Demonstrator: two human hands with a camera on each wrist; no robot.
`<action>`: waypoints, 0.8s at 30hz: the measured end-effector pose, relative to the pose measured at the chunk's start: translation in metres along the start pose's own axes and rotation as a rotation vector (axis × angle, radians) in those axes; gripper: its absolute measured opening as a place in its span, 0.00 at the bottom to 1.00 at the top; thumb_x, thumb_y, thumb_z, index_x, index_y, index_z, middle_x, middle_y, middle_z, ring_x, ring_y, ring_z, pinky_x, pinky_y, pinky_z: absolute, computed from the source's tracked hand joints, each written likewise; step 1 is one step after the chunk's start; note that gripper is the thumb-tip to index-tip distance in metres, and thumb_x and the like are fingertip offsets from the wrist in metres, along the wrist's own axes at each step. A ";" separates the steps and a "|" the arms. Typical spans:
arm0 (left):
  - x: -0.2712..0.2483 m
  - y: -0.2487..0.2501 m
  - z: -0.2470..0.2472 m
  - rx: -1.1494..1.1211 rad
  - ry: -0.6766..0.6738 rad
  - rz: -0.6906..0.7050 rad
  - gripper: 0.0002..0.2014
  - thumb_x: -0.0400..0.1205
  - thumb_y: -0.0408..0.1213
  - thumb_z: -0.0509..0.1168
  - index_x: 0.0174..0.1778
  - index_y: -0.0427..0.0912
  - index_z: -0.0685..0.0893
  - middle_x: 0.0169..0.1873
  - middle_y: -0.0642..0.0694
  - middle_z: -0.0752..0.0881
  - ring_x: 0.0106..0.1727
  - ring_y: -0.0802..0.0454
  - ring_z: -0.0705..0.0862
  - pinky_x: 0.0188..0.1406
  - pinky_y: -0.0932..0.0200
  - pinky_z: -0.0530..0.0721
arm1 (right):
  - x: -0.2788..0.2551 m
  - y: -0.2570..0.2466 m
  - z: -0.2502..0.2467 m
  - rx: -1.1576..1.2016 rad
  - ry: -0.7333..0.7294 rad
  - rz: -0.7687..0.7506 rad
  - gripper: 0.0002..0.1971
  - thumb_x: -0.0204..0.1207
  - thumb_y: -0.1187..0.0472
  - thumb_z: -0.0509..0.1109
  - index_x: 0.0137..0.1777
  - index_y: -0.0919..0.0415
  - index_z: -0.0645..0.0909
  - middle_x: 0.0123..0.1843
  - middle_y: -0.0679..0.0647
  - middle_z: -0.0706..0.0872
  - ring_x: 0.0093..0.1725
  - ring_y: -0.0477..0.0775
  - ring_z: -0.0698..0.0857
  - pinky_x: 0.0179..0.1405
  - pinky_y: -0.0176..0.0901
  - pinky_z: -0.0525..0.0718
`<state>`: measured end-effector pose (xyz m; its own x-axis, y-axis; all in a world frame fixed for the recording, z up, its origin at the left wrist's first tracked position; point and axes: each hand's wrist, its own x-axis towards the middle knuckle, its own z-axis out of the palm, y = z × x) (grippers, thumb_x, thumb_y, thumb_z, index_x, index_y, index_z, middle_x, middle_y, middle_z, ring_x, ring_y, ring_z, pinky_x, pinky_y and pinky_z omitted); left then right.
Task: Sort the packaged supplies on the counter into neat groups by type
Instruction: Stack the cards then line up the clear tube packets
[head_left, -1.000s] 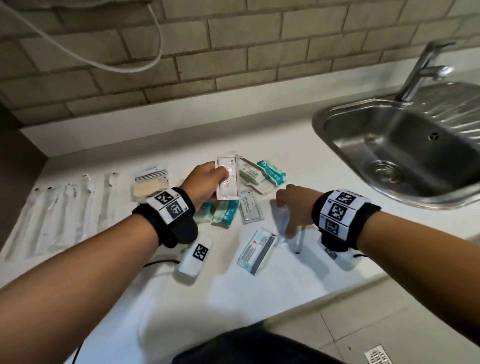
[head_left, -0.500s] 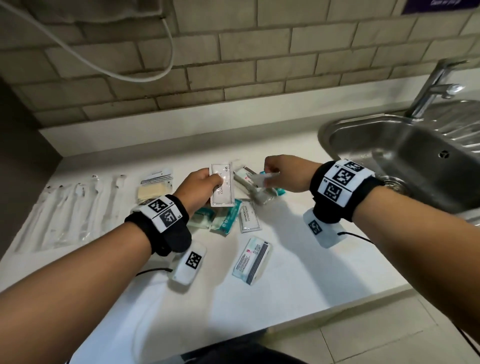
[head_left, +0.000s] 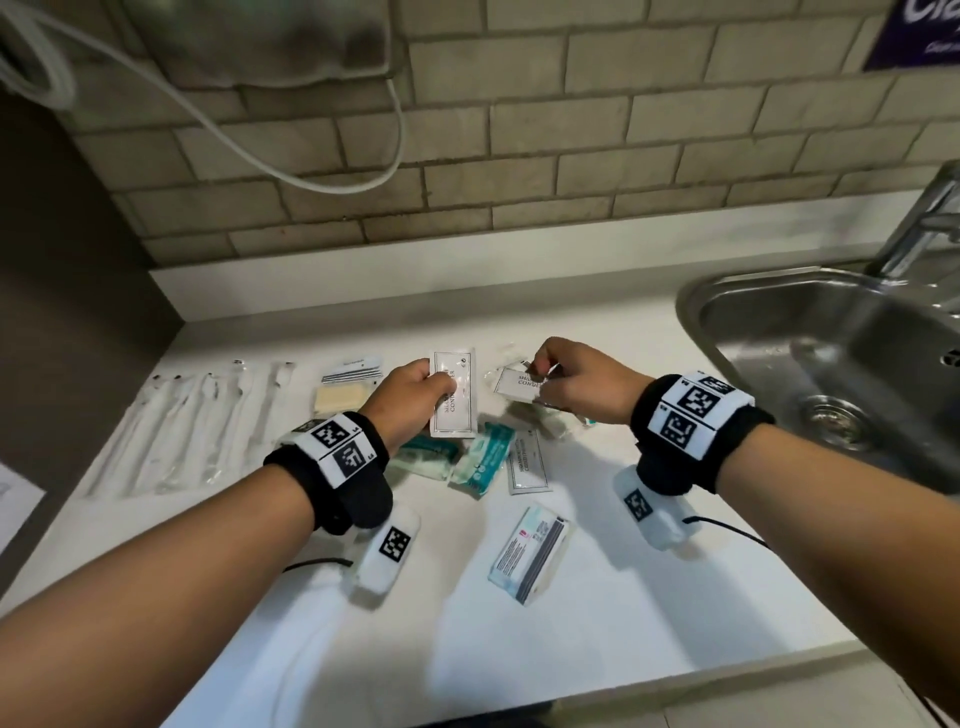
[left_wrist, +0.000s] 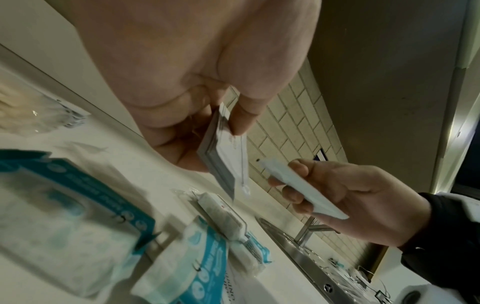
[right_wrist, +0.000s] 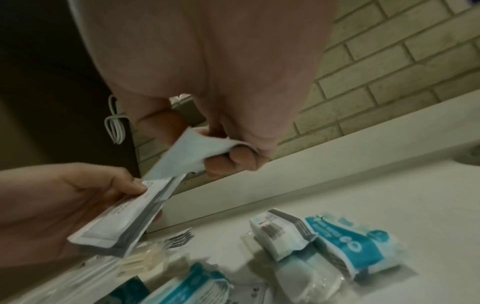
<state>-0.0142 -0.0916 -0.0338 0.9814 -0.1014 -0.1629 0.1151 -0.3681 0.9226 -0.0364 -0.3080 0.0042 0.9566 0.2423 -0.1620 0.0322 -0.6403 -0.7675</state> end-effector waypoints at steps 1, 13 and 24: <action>0.001 0.000 -0.001 0.001 0.002 -0.005 0.12 0.71 0.46 0.64 0.41 0.40 0.79 0.34 0.41 0.76 0.37 0.48 0.73 0.41 0.52 0.70 | 0.001 0.000 -0.001 0.027 0.011 -0.011 0.14 0.73 0.74 0.66 0.41 0.54 0.69 0.35 0.51 0.78 0.28 0.50 0.73 0.24 0.33 0.73; 0.018 -0.006 -0.003 -0.008 0.000 -0.014 0.29 0.59 0.54 0.63 0.46 0.33 0.81 0.38 0.42 0.81 0.40 0.47 0.78 0.45 0.49 0.76 | 0.013 -0.002 -0.004 -0.109 -0.021 -0.058 0.06 0.76 0.67 0.68 0.42 0.55 0.79 0.45 0.55 0.86 0.36 0.50 0.81 0.33 0.36 0.77; 0.019 -0.005 -0.003 -0.021 -0.024 -0.008 0.14 0.66 0.46 0.63 0.41 0.40 0.80 0.36 0.41 0.79 0.39 0.47 0.76 0.43 0.51 0.74 | 0.024 -0.010 0.015 -0.877 -0.508 -0.054 0.18 0.73 0.67 0.72 0.60 0.50 0.88 0.58 0.46 0.90 0.55 0.49 0.84 0.55 0.37 0.80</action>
<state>0.0042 -0.0894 -0.0403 0.9765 -0.1210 -0.1782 0.1261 -0.3497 0.9283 -0.0177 -0.2850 -0.0008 0.7176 0.4369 -0.5424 0.4682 -0.8792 -0.0886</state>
